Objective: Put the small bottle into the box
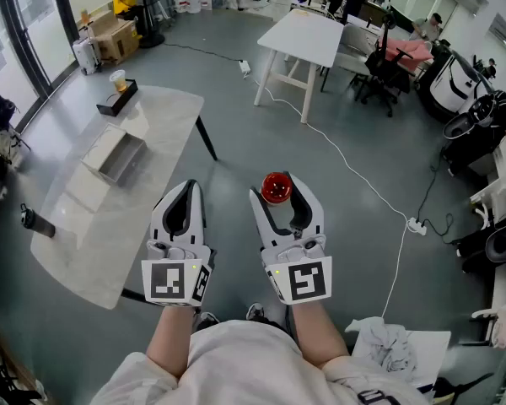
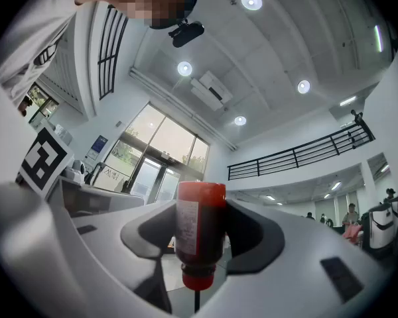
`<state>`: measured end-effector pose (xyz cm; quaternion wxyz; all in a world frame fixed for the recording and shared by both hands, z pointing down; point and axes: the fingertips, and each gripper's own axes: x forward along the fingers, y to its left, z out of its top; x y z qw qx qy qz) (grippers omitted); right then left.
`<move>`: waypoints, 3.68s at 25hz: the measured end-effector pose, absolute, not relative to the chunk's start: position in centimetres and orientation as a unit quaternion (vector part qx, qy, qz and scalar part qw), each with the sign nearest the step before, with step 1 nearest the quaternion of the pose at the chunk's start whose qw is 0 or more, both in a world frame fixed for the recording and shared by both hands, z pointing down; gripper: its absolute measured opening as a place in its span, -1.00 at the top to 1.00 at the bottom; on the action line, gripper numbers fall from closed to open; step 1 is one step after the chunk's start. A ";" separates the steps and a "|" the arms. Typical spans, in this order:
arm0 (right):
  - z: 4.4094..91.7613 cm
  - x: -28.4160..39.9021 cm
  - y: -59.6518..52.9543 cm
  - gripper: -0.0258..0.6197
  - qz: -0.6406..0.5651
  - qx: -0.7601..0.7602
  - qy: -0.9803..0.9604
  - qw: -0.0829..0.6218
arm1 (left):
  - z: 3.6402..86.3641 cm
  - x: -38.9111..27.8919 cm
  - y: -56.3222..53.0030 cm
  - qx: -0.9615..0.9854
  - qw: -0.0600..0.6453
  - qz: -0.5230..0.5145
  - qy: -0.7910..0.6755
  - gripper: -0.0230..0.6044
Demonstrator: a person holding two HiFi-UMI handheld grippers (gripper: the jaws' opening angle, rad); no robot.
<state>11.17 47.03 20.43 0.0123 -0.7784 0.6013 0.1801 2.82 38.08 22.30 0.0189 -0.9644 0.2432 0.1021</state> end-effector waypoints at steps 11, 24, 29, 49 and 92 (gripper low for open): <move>22.1 6.3 45.6 0.19 0.153 -0.773 0.616 0.006 | 24.2 -2.2 36.8 -0.966 -0.001 0.090 0.244 0.86; 25.0 0.9 44.1 0.19 0.128 -0.782 0.610 0.008 | 28.8 -7.6 34.1 -0.970 -0.039 0.051 0.234 0.86; 25.8 2.6 42.1 0.19 0.120 -0.786 0.606 -0.006 | 29.4 -5.6 32.4 -0.973 -0.046 0.051 0.221 0.86; 24.5 20.5 27.6 0.19 0.125 -0.738 0.663 0.027 | 29.0 10.8 18.6 -0.960 -0.023 0.031 0.277 0.86; 37.3 -0.2 -20.6 0.19 -0.040 -0.484 0.871 -0.077 | 42.5 -11.3 -21.8 -0.841 -0.160 -0.022 0.516 0.86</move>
